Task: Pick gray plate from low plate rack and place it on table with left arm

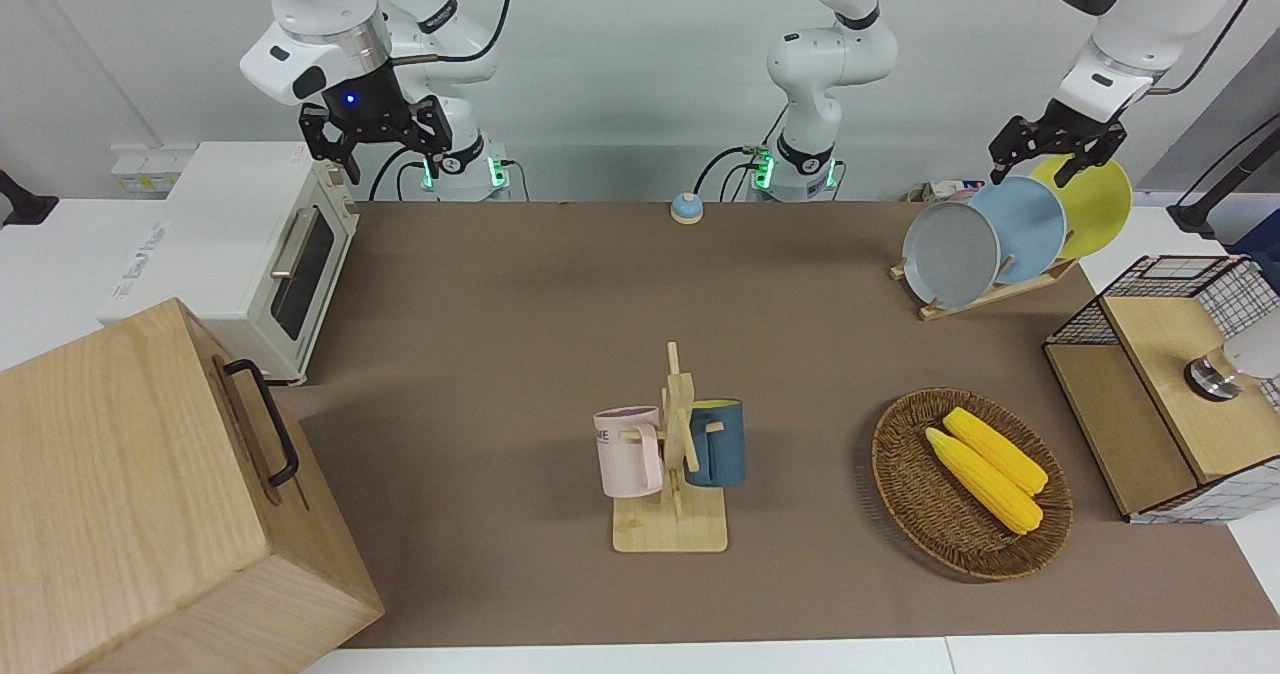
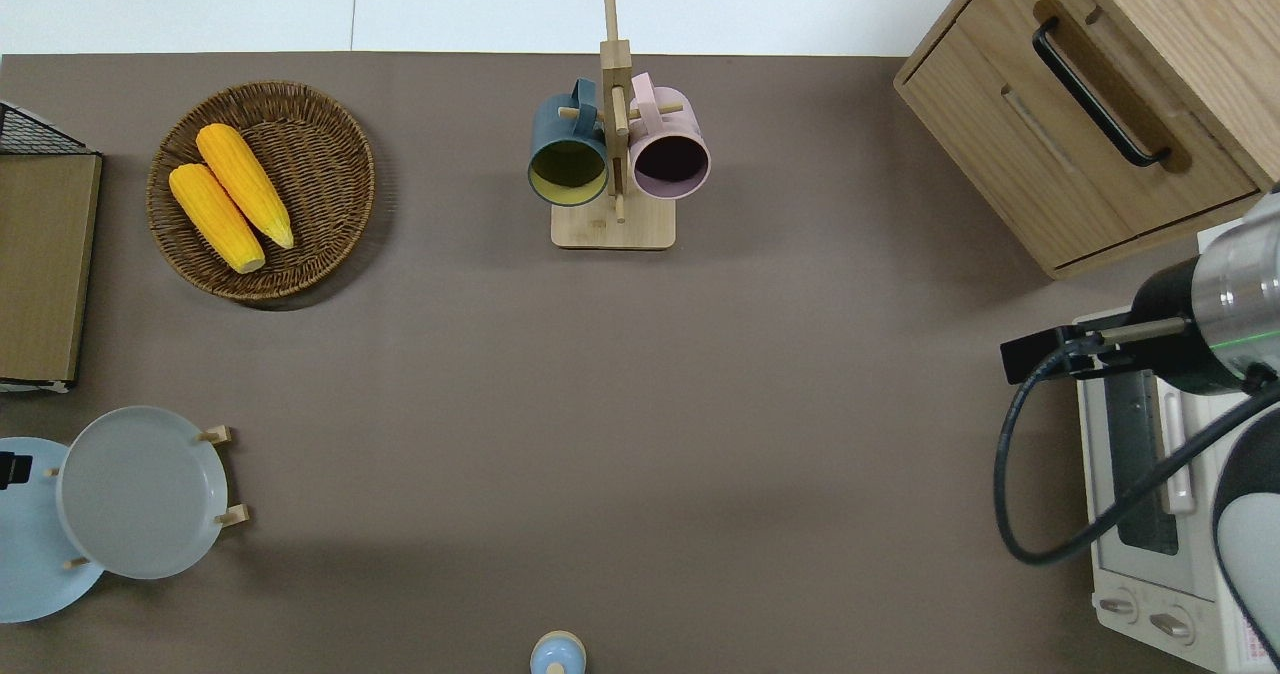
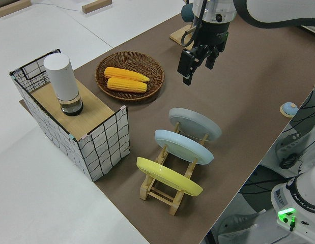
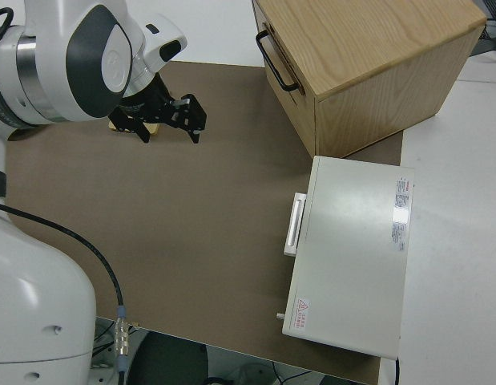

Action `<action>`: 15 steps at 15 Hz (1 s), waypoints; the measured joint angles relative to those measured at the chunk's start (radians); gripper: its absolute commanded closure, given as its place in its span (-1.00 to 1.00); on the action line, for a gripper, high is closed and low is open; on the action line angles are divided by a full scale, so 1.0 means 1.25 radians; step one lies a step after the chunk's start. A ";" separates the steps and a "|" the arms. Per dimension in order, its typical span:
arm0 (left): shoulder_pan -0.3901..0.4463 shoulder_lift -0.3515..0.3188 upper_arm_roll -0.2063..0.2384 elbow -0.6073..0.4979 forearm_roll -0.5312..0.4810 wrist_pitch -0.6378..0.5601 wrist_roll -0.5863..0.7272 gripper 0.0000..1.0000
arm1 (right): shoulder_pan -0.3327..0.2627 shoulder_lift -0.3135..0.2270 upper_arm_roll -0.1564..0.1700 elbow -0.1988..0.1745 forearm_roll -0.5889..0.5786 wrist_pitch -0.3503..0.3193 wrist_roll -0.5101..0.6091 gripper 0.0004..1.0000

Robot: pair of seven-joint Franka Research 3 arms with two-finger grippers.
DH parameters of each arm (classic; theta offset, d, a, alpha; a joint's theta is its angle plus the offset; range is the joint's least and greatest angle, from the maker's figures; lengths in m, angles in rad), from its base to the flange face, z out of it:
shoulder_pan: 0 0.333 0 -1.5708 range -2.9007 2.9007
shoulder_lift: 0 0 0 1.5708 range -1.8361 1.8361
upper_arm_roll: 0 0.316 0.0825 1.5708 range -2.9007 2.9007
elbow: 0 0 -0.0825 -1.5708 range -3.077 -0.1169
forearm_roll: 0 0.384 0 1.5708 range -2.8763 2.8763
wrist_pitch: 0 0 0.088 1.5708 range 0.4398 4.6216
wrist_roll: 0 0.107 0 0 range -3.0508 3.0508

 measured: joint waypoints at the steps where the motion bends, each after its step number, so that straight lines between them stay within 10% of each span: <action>1: 0.000 -0.005 0.000 -0.018 0.001 0.013 0.000 -0.99 | 0.000 0.000 0.000 0.000 0.000 0.000 0.000 -0.97; 15: 0.032 -0.083 0.002 -0.336 0.037 0.306 0.006 -0.99 | 0.000 0.000 0.000 0.000 0.000 0.000 0.000 -0.98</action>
